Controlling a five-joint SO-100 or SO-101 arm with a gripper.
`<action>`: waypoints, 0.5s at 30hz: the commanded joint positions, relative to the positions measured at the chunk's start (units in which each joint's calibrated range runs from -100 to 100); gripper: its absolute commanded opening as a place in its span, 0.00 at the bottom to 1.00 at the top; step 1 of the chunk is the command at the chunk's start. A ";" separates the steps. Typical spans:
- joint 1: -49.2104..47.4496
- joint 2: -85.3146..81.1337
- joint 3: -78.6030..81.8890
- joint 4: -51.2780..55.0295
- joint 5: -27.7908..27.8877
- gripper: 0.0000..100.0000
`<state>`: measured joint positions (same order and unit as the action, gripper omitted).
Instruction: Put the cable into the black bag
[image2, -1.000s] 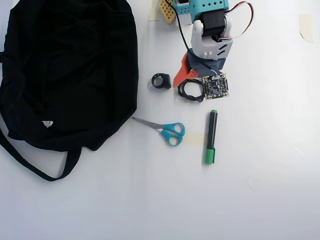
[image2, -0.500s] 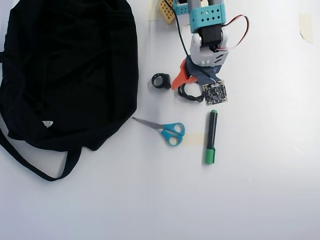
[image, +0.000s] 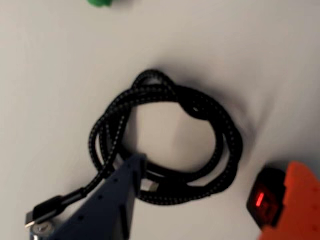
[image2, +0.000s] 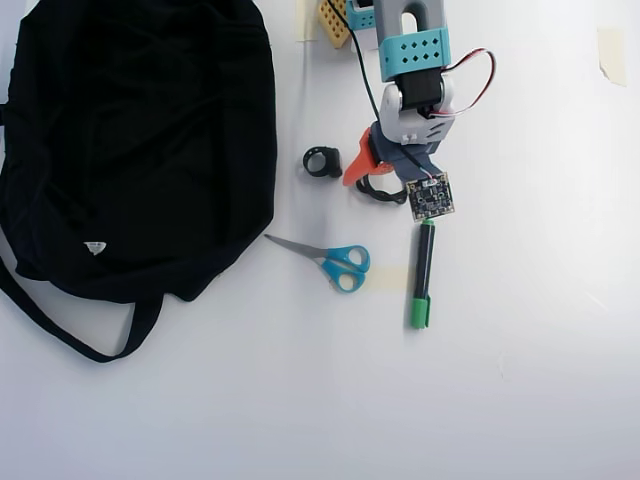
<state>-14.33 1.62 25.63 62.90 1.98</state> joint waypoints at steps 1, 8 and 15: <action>-0.33 -0.37 -2.90 -0.54 0.17 0.35; -1.15 -0.37 -2.90 -0.54 0.17 0.36; -1.15 -0.37 -3.08 -0.54 -0.30 0.36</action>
<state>-15.21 1.62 25.24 62.90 1.98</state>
